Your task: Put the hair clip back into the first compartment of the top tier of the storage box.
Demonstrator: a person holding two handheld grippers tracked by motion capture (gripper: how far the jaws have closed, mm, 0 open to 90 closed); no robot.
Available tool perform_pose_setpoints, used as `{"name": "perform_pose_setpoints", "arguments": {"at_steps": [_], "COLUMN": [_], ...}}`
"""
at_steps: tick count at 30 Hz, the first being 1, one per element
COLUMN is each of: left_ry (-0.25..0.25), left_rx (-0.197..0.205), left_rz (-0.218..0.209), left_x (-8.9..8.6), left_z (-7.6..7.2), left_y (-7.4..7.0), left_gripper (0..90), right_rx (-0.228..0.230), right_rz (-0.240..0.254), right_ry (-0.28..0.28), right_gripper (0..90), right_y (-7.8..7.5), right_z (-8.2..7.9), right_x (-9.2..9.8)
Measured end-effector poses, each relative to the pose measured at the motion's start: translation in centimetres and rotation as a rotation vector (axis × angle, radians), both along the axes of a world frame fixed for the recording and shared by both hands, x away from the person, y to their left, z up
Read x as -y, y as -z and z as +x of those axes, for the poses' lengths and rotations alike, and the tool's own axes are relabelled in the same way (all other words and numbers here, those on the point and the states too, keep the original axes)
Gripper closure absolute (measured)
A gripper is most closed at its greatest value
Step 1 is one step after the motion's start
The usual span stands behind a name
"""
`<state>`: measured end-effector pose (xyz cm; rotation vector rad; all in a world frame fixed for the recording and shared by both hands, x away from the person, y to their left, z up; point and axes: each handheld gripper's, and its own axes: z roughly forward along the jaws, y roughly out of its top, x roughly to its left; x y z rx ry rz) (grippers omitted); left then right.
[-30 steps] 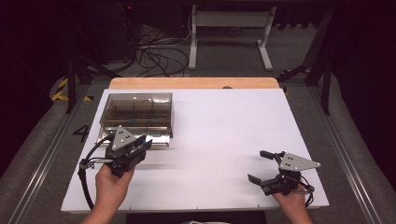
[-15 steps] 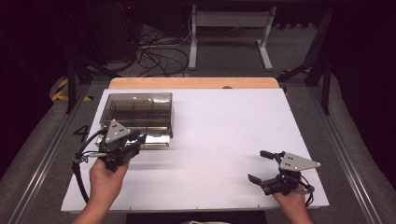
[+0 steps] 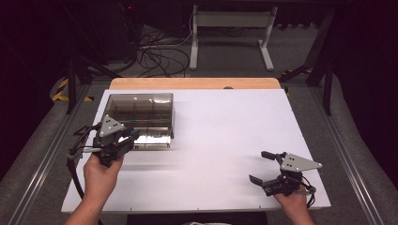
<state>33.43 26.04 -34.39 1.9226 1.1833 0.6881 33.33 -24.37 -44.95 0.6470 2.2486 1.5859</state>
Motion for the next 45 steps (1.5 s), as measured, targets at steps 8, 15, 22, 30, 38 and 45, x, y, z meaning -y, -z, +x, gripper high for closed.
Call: {"name": "perform_pose_setpoints", "arguments": {"at_steps": [8, 15, 22, 30, 38, 45], "left_ry": [-0.033, -0.066, -0.096, -0.129, -0.151, -0.170], "left_rx": [0.000, -0.005, -0.019, -0.040, -0.061, -0.077], "left_rz": [0.001, 0.001, 0.006, 0.002, 0.007, 0.005], "left_x": [-1.2, -2.2, -3.2, -4.2, -5.0, -5.6], "left_z": [0.5, 0.9, 1.5, 2.3, 3.1, 3.9], "left_y": [-0.1, -0.2, 0.0, 0.6, 1.0, 1.4], "left_gripper": [71.2, 71.1, 71.1, 71.2, 71.1, 71.1], "right_rx": [-0.001, -0.001, 0.000, -0.001, -0.002, -0.001], "right_rz": [-0.002, -0.004, -0.005, -0.001, -0.002, -0.003], "right_ry": [-0.001, -0.001, -0.002, 0.000, -0.001, -0.001], "right_gripper": [3.4, 3.4, 3.4, 3.4, 3.4, 3.4], "right_y": [0.0, 0.0, 0.0, 0.1, 0.1, 0.1], "right_z": [0.0, 0.0, 0.0, 0.0, 0.1, 0.1], "right_x": [0.0, 0.0, -0.1, -0.1, -0.1, -0.1]}}
